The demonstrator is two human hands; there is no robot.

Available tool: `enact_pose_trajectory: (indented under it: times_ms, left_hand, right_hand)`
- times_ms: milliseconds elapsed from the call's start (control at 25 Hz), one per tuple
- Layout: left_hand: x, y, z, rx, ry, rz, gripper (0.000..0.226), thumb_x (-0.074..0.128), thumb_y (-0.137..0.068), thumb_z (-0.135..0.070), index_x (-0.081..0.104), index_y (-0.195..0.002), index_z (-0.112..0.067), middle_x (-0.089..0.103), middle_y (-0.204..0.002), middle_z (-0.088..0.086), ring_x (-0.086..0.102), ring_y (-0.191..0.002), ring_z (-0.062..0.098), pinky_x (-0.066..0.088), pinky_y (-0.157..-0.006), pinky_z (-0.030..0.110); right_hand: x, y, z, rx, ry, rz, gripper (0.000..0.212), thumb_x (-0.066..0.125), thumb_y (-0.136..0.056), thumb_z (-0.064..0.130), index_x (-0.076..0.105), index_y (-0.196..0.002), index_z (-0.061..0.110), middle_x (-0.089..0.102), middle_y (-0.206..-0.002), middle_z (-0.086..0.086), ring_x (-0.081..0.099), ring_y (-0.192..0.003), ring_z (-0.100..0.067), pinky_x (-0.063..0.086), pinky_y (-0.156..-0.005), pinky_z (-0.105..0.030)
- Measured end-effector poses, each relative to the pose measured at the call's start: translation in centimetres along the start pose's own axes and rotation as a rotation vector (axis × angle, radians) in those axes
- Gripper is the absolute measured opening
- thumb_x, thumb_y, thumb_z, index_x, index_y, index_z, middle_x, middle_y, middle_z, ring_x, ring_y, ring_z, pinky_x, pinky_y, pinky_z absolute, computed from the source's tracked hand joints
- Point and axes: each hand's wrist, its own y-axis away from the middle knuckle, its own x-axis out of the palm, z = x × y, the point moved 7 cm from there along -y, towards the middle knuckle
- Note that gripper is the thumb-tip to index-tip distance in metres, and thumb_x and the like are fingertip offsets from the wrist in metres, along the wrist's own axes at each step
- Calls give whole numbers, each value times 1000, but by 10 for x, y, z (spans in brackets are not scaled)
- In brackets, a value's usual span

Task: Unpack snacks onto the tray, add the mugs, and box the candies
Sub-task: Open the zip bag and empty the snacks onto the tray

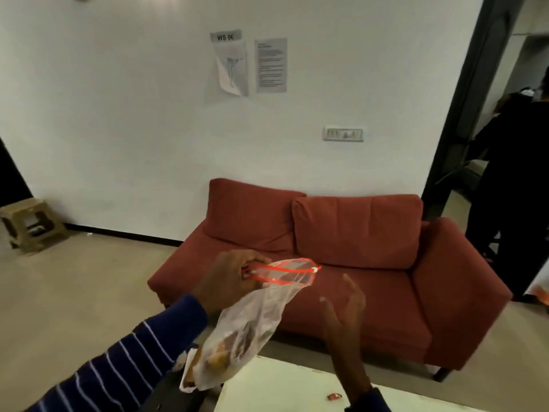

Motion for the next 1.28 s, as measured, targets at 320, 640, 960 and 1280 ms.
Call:
enact_pose_trajectory:
  times_ms: [320,640,960,1280]
  left_hand:
    - [-48,-31,-20,320,-104,59,47,82,-79,-13,65,-122,-19,69,-115,-9,67,-99,1,55,-80,13]
    - [-58,-58,-27,449,-191,144,25,73,-88,-11,72,-108,-25,70,-97,-17,67,-82,6,55,-72,17]
    - [-62,-79,-28,305,-269,115,22,68,-78,-6,79,-84,-24,60,-60,-20,54,-55,1,37,-53,10]
    - [-66,-87,-2,-166,264,68,58,63,-83,-62,73,-76,-5,69,-72,5,60,-65,21,48,-65,27]
  right_hand:
    - [33,-53,126,-635,651,469,41,64,-74,62,56,-110,46,54,-128,23,44,-120,-7,38,-92,-37]
    - [32,-96,167,-774,899,567,21,70,-85,34,65,-105,31,67,-106,8,56,-113,-15,34,-96,-36]
    - [30,-107,193,-824,1066,552,20,48,-100,35,53,-116,24,54,-141,-2,39,-141,-19,32,-113,-48]
    - [8,-113,227,-871,1036,493,12,44,-100,35,50,-107,28,46,-149,16,33,-145,-18,25,-115,-53]
